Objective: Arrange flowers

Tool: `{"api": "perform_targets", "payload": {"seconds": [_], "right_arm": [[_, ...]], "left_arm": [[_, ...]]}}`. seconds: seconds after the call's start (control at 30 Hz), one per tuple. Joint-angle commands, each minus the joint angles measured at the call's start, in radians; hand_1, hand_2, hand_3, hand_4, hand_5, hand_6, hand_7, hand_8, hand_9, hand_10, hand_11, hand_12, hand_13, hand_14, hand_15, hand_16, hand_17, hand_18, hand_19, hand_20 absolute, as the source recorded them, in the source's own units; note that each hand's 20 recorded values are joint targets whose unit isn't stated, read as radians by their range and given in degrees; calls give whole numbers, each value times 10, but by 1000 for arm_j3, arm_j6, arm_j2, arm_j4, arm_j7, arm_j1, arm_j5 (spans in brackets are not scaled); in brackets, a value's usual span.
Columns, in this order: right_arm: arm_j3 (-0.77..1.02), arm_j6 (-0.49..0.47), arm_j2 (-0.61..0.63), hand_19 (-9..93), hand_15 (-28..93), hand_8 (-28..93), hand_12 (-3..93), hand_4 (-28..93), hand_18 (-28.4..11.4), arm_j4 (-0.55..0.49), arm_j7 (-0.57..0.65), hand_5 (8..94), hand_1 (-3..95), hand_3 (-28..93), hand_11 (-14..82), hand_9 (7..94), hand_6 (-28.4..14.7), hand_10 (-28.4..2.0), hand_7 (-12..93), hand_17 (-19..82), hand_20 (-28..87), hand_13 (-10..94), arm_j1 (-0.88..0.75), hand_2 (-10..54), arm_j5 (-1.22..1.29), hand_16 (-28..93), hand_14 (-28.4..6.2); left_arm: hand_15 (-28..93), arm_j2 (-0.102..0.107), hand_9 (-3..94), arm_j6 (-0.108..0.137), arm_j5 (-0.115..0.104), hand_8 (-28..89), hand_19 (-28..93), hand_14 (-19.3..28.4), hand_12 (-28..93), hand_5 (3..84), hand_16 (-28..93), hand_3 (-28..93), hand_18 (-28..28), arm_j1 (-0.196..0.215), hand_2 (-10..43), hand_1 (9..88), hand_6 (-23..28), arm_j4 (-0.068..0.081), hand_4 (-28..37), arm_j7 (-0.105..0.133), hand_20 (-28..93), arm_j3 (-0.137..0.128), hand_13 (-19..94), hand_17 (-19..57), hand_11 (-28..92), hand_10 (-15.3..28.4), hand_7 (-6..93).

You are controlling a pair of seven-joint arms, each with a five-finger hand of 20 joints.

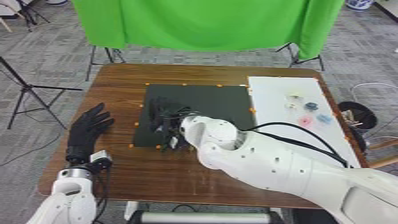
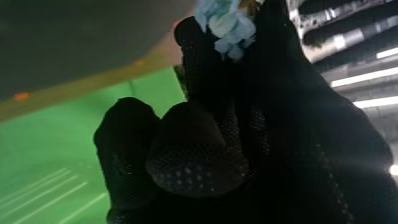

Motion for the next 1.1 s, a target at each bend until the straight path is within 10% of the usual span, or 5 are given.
{"api": "perform_targets", "payload": {"seconds": [0.03,0.77,1.1], "right_arm": [[-11,20,-43,932,679,46,367,-200,-138,38,-4,774,599,645,60,879,20,-106,267,669,644,914,-11,-95,-32,293,-17],[50,-143,-2,932,645,-110,159,-173,-136,-36,32,520,373,725,86,560,43,-139,179,624,573,873,28,-95,8,269,-26],[259,-211,285,932,631,-94,155,-170,-152,-303,81,409,298,718,49,429,39,-172,135,565,493,823,47,-95,-37,259,-45]], "left_arm": [[284,-22,437,-21,-10,-83,99,170,111,419,6,748,153,13,-52,99,-2,6,-283,5,203,21,376,67,177,125,151],[282,-19,435,-24,6,-82,94,170,116,414,12,752,154,14,-94,142,-4,2,-283,-6,206,35,377,66,174,123,150],[286,-21,435,-27,11,-82,95,171,115,413,12,746,154,36,-95,156,-6,-11,-283,-25,206,13,377,65,172,124,153]]}}
